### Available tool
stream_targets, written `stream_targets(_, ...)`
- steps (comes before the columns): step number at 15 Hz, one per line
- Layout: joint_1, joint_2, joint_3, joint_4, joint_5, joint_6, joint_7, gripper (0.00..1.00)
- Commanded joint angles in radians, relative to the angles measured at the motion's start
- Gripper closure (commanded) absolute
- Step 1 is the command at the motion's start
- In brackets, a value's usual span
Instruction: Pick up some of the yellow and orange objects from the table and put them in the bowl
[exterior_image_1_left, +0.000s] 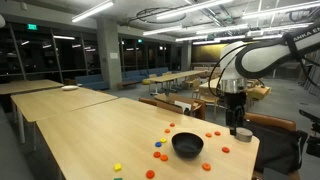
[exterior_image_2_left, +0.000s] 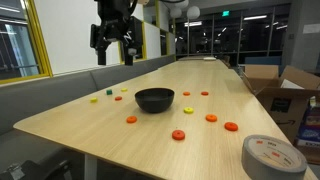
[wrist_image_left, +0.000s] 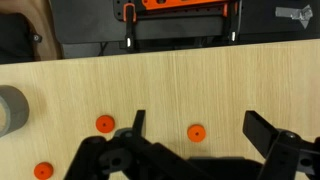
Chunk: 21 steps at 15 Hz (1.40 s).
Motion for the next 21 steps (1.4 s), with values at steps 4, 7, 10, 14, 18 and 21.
stream_targets(4,-0.002,0.0,0.002,0.008,0.001,-0.001,-0.001,0.0)
stream_targets(7,-0.002,0.0,0.002,0.008,0.001,-0.001,-0.001,0.0)
stream_targets(10,-0.008,-0.002,0.006,0.002,-0.01,0.009,0.006,0.0)
stream_targets(14,-0.051,-0.046,0.001,-0.033,-0.04,0.107,0.064,0.0)
stream_targets(18,-0.128,-0.065,-0.017,-0.092,-0.064,0.249,0.145,0.0)
stream_targets(21,-0.178,-0.029,-0.04,-0.131,-0.032,0.33,0.21,0.0)
